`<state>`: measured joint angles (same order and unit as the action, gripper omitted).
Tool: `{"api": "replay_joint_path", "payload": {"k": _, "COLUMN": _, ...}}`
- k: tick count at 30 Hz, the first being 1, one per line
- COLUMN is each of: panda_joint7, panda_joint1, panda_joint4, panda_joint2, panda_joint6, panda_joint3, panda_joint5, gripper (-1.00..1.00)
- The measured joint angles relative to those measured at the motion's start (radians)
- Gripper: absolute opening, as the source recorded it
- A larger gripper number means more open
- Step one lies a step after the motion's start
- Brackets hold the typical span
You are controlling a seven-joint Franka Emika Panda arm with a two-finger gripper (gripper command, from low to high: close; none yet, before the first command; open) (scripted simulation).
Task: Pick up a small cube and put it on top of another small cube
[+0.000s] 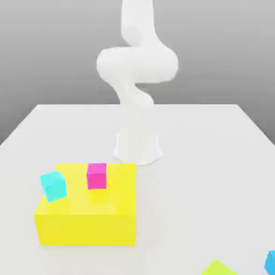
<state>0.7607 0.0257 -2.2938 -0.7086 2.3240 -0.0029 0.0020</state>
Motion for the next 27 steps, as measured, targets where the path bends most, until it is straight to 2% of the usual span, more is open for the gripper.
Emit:
{"api": "replay_joint_path", "payload": {"k": 17, "panda_joint7": -0.273, "panda_joint1": 0.133, "panda_joint4": 0.042, "panda_joint2": 0.623, "panda_joint6": 0.164, "panda_joint3": 0.025, "panda_joint5": 0.020, "gripper": 0.00}}
{"api": "replay_joint_path", "payload": {"k": 27, "panda_joint7": -0.393, "panda_joint1": 0.187, "panda_joint4": 0.067, "panda_joint2": 0.985, "panda_joint6": 0.259, "panda_joint3": 0.057, "panda_joint5": -0.022, "gripper": 0.00}}
